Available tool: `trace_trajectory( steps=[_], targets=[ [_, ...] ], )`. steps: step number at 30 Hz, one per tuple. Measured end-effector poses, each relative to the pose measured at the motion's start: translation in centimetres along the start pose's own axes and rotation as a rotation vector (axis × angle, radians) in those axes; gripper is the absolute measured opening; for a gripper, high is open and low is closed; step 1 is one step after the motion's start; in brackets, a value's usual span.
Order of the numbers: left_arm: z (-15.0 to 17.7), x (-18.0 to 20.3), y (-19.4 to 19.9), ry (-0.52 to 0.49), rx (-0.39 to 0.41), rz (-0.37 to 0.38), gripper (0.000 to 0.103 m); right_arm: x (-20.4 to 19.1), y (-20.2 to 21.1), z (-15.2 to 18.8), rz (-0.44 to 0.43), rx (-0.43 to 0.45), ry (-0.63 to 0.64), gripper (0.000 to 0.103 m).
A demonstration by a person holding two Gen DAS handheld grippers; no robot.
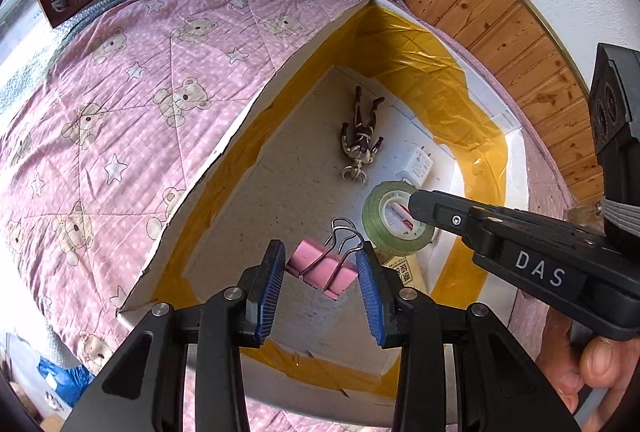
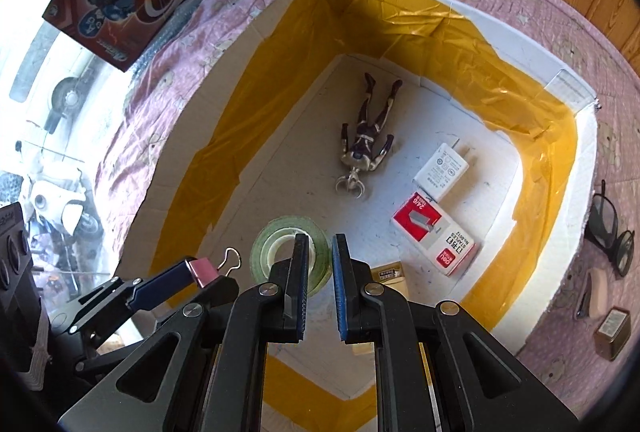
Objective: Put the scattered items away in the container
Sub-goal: 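Open both grippers to drop the binder clip and tape roll into the box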
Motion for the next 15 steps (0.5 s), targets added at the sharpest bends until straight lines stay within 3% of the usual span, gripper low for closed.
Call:
trace_trajectory(
  steps=[8, 15],
  targets=[
    [-0.4, -0.2, -1.7, -0.015, -0.033, -0.02, 0.039, 1.1, -2.8, -0.8, 0.017, -0.035, -0.051, 0.015],
    [-0.3, -0.3, -2.2, -0.022, -0.034, -0.043, 0.044, 2.1, -2.6, -1.3, 0.017, -0.018, -0.09, 0.019]
  ],
)
Point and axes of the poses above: each gripper's, at about its wrist camera, not at the fingertips, and y roughly against the way its jaws point, x to its right, z to its underside, the point moved 5 cm from there along -y, roughly the way its jaws point, and after that the axes turned 11 degrees about -z, right-handed, at the moved point
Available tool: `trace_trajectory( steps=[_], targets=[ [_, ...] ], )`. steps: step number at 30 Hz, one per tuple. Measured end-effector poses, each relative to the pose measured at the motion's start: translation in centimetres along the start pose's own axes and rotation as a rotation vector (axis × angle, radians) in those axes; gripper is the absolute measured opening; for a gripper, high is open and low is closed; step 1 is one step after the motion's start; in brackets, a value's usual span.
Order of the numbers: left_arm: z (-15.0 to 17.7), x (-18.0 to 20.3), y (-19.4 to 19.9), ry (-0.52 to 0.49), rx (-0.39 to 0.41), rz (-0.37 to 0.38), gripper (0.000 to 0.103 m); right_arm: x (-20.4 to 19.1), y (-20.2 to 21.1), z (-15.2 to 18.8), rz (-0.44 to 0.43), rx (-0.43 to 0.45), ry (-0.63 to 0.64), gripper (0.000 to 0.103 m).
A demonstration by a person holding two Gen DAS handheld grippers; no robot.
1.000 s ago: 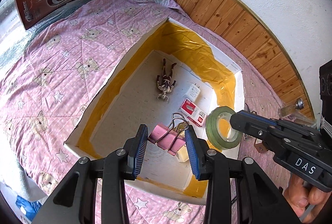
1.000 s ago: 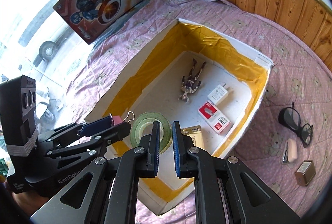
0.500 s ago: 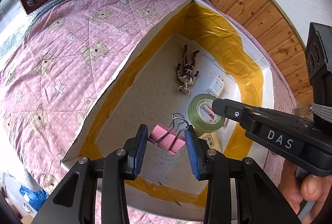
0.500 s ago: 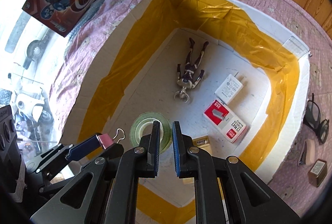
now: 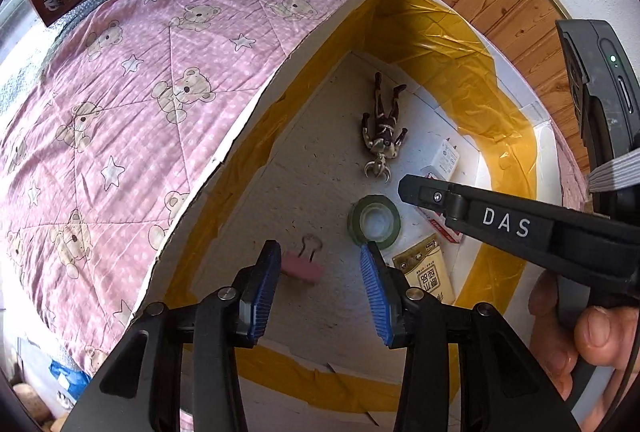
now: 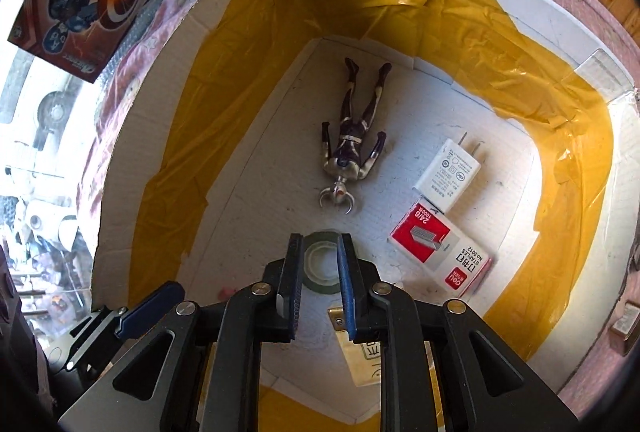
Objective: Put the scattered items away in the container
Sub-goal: 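Open both grippers to drop the binder clip and tape roll into the box, then withdraw both grippers from the box toward the stapler and black marker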
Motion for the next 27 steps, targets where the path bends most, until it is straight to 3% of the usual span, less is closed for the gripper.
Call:
trace_trajectory(
  steps=[12, 27],
  targets=[
    [0.2, 0.2, 0.7, 0.005, 0.009, 0.004, 0.044, -0.7, 2.0, 1.6, -0.024, 0.008, 0.036, 0.019],
    [1.9, 1.5, 4.5, -0.031, 0.066, 0.013, 0.044, -2.1, 5.4, 4.7, -0.02, 0.064, 0.076, 0.02]
  ],
)
Point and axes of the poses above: each gripper's, at about its wrist camera, not at the fingertips, and y roughly against the way its jaws point, x to its right, z to its underside, the point moved 5 cm from there along -y, roughly the way its jaws point, and after that the axes turned 11 degrees about -z, right-handed, at the moved point
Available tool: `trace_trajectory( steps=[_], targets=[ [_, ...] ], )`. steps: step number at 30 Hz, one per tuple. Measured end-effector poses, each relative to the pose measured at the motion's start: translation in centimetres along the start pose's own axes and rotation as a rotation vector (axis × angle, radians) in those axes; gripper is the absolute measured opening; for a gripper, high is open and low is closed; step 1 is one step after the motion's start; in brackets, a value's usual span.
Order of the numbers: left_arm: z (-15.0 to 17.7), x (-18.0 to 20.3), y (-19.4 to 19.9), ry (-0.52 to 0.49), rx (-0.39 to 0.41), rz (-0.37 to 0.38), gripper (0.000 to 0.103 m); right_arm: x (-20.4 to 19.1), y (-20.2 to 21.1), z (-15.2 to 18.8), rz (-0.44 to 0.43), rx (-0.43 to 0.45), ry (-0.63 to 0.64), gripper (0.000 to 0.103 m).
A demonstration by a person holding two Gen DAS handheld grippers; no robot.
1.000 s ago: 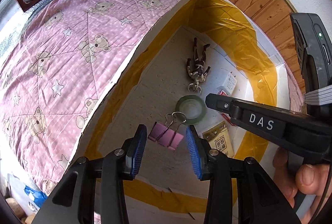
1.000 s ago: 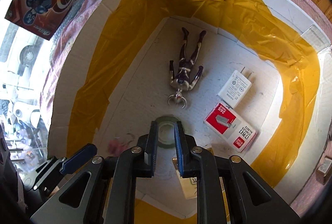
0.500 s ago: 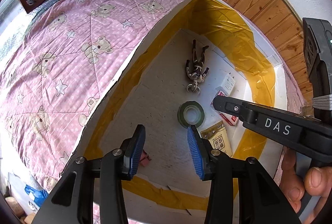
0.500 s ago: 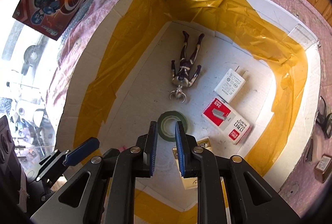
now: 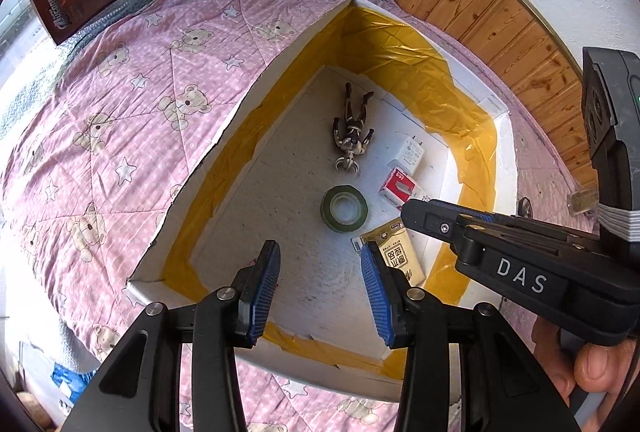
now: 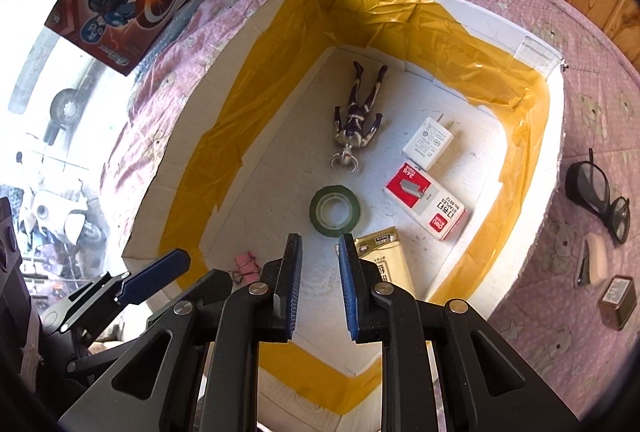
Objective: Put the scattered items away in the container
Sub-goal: 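Withdraw both grippers from the box toward the stapler and black marker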
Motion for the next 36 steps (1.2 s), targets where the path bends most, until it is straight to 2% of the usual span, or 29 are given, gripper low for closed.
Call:
trace_trajectory(
  steps=[15, 23, 36],
  targets=[
    [2.7, 1.1, 4.1, -0.069, 0.054, 0.035, 0.044, -2.0, 5.9, 4.4, 0.014, 0.122, 0.09, 0.022],
    [3.9, 2.8, 5.3, -0.14, 0.068, 0.057, 0.044, -0.8, 8.4, 6.8, -0.025, 0.174, 0.05, 0.022],
    [6.5, 8.0, 6.6, -0.302, 0.073, 0.097, 0.044, 3.2, 12.2, 10.3, -0.026, 0.251, -0.054, 0.022]
  ],
)
Point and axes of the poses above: each gripper's, at about its wrist camera, not at the fingertips, and y roughly against the way its jaws point, x to its right, z to its underside, the point moved 5 cm from there along -y, roughly the way its jaws point, and after that the axes turned 11 degrees about -z, right-handed, at the moved point
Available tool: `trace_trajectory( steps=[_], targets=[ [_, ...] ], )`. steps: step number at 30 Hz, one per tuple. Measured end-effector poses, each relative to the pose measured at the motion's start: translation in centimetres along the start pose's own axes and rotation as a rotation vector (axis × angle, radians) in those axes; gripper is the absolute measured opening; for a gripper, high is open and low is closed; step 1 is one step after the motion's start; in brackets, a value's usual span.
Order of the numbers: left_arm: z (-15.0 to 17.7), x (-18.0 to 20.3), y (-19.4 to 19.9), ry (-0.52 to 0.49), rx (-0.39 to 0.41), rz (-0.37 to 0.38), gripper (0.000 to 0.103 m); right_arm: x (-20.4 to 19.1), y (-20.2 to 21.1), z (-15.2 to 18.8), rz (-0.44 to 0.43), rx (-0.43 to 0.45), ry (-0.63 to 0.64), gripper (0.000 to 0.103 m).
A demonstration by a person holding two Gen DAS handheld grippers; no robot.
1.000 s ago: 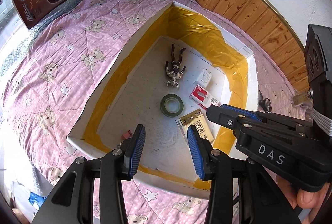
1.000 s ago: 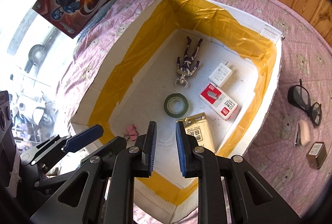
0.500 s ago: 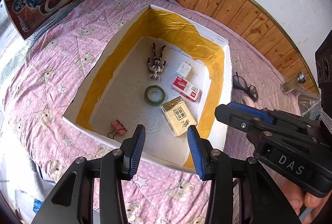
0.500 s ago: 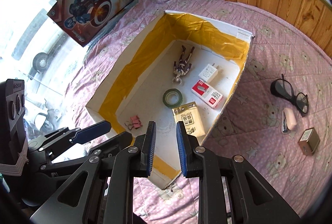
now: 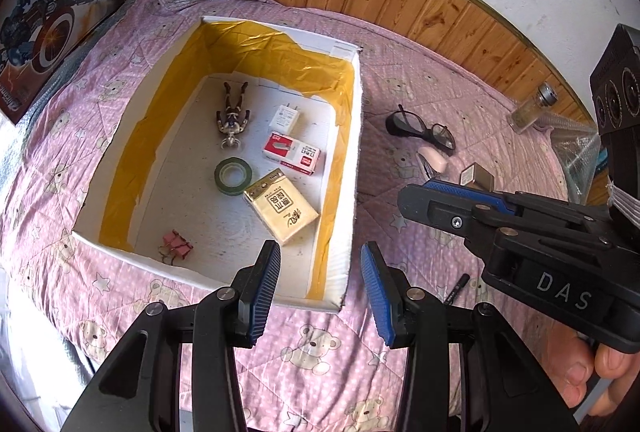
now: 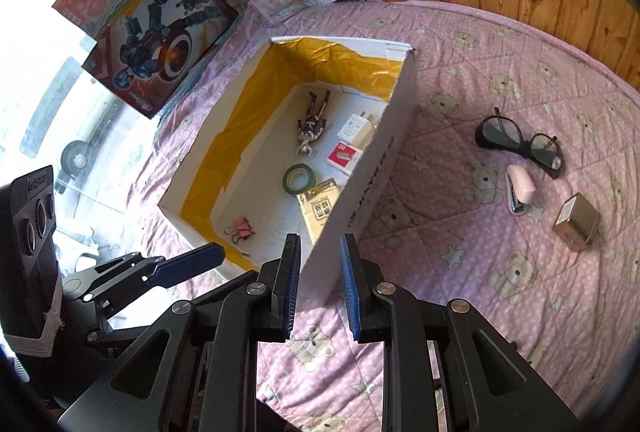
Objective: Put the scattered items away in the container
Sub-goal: 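Withdraw both grippers from the box toward the stapler and black marker, then grasp the pink stapler with the left gripper while the right gripper grasps the black marker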
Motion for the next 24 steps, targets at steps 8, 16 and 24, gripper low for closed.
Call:
trace_trajectory(
  steps=[8, 16, 24],
  targets=[
    [0.5, 3.7, -0.4, -0.088, -0.019, 0.058, 0.044, 6.5, 3.0, 3.0, 0.045, 0.047, -0.17, 0.022],
    [1.9, 8.1, -2.1, -0.18, -0.079, 0.113, 0.044, 13.1, 5.8, 6.8, 0.121, 0.088, -0.342, 0.022],
    [2.1, 11.1, -4.6, -0.195, -0.142, 0.149, 0.046, 16.8, 4.9, 12.2, 0.126, 0.036, -0.503, 0.024]
  ],
)
Point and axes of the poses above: each gripper's, at about its wrist camera, not at the fingertips, and y roughly against the way its jaws point, x to its right, z to its underside, the point moved 5 cm from there along -y, roughly the way its jaws point, and after that the axes turned 11 degrees about -z, right-handed, at the moved point
